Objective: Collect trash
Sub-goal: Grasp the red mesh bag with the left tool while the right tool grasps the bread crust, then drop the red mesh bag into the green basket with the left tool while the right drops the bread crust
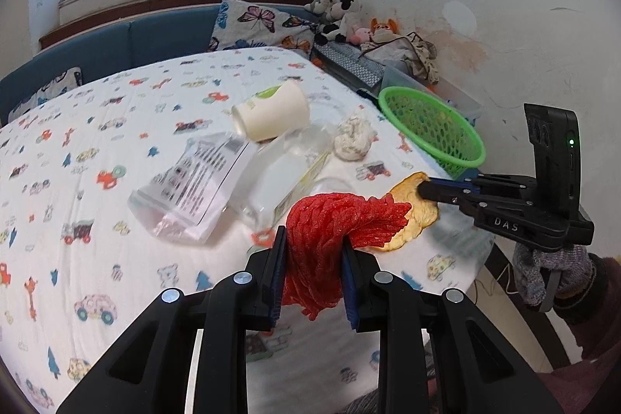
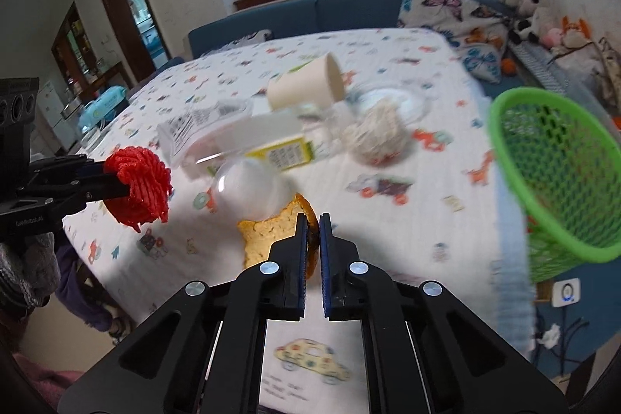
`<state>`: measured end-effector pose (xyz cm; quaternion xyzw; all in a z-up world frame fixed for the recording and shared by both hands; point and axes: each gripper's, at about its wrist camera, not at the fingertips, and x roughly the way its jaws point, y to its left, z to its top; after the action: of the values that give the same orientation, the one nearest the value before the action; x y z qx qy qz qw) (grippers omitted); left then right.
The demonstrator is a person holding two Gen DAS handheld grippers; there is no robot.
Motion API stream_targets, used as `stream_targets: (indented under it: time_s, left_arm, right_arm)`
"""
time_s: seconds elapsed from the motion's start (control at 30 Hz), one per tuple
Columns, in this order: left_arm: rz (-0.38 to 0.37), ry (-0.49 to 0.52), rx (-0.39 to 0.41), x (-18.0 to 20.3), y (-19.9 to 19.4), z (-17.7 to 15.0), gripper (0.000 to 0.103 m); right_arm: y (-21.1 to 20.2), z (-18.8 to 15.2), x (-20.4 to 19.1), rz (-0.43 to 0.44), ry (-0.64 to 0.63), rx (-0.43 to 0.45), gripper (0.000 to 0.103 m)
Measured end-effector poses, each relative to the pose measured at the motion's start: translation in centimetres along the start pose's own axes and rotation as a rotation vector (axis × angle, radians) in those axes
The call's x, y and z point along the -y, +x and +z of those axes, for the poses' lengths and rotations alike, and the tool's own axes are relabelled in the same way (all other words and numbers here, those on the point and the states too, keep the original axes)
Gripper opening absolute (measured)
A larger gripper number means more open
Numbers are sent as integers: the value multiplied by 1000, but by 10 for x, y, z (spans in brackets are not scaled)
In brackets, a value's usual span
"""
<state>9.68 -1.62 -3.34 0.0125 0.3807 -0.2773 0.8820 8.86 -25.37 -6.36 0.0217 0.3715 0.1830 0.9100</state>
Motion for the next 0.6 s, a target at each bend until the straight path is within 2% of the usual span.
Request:
stream_targets:
  time_s: [0.2, 0.43, 0.6]
  left_arm:
    - [-28, 18, 7, 13, 11, 19, 24]
    - [-61, 58, 15, 34, 26, 44, 24]
    - [-81, 95, 21, 54, 39, 68, 24]
  right_arm:
    - [-24, 15, 35, -97, 44, 58, 6]
    - [-46, 33, 97, -245, 125, 114, 6]
    - [-51, 39, 140, -332, 177, 117, 7]
